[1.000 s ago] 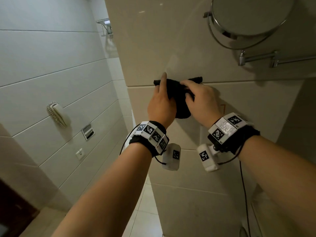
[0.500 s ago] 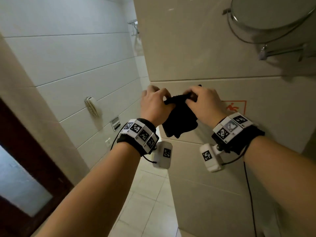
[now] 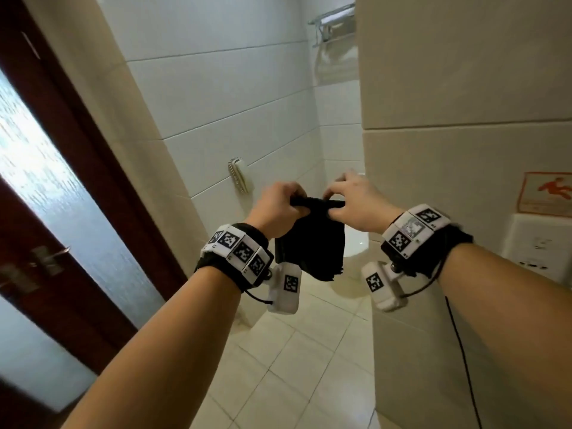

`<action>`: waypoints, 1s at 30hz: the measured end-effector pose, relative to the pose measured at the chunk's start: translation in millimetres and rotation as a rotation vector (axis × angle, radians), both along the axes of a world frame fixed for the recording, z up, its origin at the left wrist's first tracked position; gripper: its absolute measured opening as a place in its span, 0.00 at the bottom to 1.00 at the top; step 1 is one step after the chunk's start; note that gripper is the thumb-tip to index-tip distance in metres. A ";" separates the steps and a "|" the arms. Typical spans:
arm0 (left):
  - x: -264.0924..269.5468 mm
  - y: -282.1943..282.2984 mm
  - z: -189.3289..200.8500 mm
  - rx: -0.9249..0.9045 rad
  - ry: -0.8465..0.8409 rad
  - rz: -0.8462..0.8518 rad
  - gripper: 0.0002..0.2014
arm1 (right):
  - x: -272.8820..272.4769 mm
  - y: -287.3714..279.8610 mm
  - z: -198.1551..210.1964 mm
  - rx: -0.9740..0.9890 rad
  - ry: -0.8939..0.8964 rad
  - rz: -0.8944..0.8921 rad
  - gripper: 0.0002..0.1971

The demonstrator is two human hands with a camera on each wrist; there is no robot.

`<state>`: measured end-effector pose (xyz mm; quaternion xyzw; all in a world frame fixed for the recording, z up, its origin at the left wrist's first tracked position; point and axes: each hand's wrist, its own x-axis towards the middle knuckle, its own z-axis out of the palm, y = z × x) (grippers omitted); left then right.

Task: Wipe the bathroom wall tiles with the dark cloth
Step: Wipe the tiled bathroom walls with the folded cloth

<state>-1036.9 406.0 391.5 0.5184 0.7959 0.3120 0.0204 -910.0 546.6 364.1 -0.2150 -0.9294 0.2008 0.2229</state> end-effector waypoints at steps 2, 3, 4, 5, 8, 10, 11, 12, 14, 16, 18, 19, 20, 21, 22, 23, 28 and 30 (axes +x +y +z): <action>-28.7 -25.4 -1.1 -0.003 0.004 0.047 0.06 | -33.1 -21.2 1.6 -0.039 -0.028 0.087 0.07; -44.4 -40.2 -1.5 -0.009 0.001 0.073 0.07 | -50.9 -34.2 2.6 -0.067 -0.027 0.119 0.07; -59.8 -55.6 -1.3 -0.011 -0.003 0.097 0.06 | -68.9 -46.4 2.9 -0.097 -0.024 0.139 0.07; -72.3 -69.5 -1.0 -0.011 -0.007 0.113 0.06 | -83.8 -57.1 3.0 -0.122 -0.023 0.153 0.07; -126.7 -131.9 0.2 -0.005 0.012 0.207 0.06 | -150.8 -105.9 6.4 -0.164 -0.025 0.243 0.09; -158.8 -178.0 -0.8 0.031 0.013 0.296 0.06 | -192.7 -141.3 8.8 -0.188 -0.030 0.321 0.11; -173.6 -202.7 -1.9 0.047 0.008 0.344 0.06 | -213.4 -160.7 8.9 -0.190 -0.031 0.361 0.11; -187.3 -228.6 -3.0 0.062 0.001 0.395 0.05 | -233.7 -181.1 8.5 -0.189 -0.034 0.399 0.11; -210.8 -283.4 -4.5 0.102 -0.026 0.505 0.04 | -274.1 -225.6 7.1 -0.193 -0.045 0.478 0.08; -227.3 -337.7 -6.2 0.139 -0.042 0.617 0.05 | -310.2 -273.6 6.6 -0.214 -0.040 0.558 0.07; -234.8 -389.9 -8.5 0.189 -0.048 0.739 0.04 | -340.1 -324.5 6.8 -0.239 -0.026 0.651 0.07; -237.6 -418.0 -12.3 0.214 -0.055 0.807 0.04 | -353.4 -352.8 6.6 -0.250 -0.027 0.709 0.07; -237.4 -446.0 -16.3 0.230 -0.069 0.889 0.05 | -364.8 -381.6 6.1 -0.258 -0.032 0.770 0.07; -235.6 -474.3 -21.2 0.257 -0.078 0.963 0.05 | -375.0 -411.4 5.0 -0.262 -0.042 0.834 0.08; -231.7 -502.7 -26.7 0.284 -0.091 1.044 0.06 | -383.5 -441.7 2.8 -0.270 -0.058 0.896 0.08; -226.6 -531.2 -33.5 0.313 -0.097 1.120 0.07 | -390.2 -471.7 -0.5 -0.283 -0.075 0.956 0.07; -168.9 -651.9 -52.8 0.421 -0.136 1.472 0.08 | -400.0 -618.7 -20.7 -0.327 -0.166 1.258 0.08; -136.6 -689.9 -58.8 0.453 -0.133 1.608 0.07 | -391.4 -673.7 -26.3 -0.328 -0.216 1.380 0.09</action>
